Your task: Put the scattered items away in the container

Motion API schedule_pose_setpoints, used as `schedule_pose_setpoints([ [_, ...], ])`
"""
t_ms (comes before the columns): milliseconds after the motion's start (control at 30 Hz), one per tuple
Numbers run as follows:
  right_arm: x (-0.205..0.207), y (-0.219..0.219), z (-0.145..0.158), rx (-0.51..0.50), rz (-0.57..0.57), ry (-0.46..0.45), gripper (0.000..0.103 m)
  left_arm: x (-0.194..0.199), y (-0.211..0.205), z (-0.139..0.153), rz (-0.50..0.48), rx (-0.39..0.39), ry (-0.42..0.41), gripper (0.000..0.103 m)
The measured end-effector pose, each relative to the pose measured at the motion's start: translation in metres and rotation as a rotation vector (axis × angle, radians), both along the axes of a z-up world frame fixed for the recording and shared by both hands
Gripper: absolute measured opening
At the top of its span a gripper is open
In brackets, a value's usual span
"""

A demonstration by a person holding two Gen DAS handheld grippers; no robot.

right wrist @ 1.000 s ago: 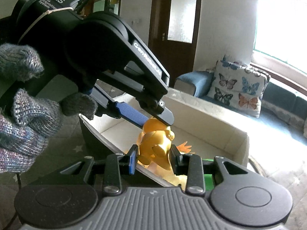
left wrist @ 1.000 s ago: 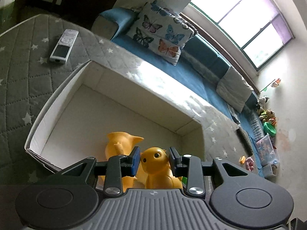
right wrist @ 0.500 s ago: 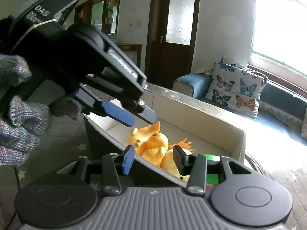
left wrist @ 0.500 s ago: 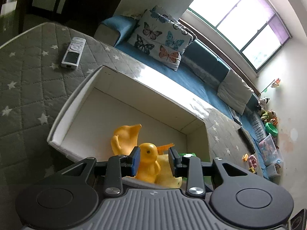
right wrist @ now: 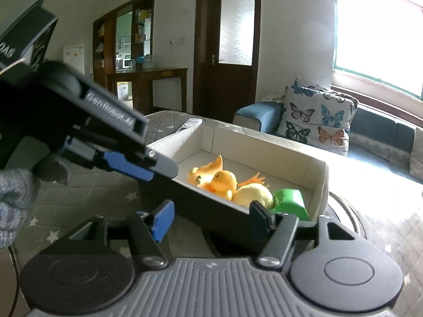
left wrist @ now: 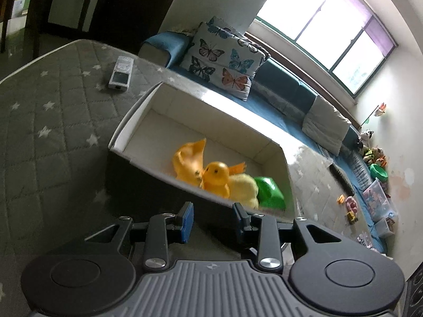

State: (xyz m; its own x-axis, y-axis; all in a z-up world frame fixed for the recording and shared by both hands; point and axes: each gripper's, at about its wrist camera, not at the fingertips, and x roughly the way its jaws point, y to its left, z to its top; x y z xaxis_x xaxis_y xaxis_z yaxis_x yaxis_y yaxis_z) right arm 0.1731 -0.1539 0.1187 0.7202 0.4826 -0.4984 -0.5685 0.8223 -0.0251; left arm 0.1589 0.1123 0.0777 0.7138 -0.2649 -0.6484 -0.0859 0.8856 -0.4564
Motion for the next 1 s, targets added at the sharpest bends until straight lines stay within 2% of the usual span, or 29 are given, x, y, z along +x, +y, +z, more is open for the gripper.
schedule_pose_setpoints([
  [100,-0.008,-0.003,-0.003,0.004,-0.007,0.003,0.073,-0.011,-0.001,-0.007,0.008,0.003,0.015,0.035],
  [300,-0.026,-0.008,-0.008,0.022,-0.017,0.008,0.086,-0.028,-0.005,-0.018,0.016,0.011,0.034,0.035],
  [400,-0.032,-0.01,-0.009,0.019,-0.027,0.007,0.092,-0.034,-0.007,-0.02,0.022,0.028,0.04,0.035],
  [667,-0.05,-0.011,-0.016,0.004,-0.052,-0.003,0.099,-0.05,-0.013,-0.026,0.038,0.097,0.047,0.035],
  [700,-0.051,-0.013,-0.018,0.011,-0.062,0.003,0.103,-0.051,-0.013,-0.027,0.04,0.096,0.049,0.035],
  [1000,-0.062,-0.02,-0.03,0.014,-0.101,0.043,0.103,-0.069,-0.014,-0.033,0.068,0.123,0.047,0.034],
])
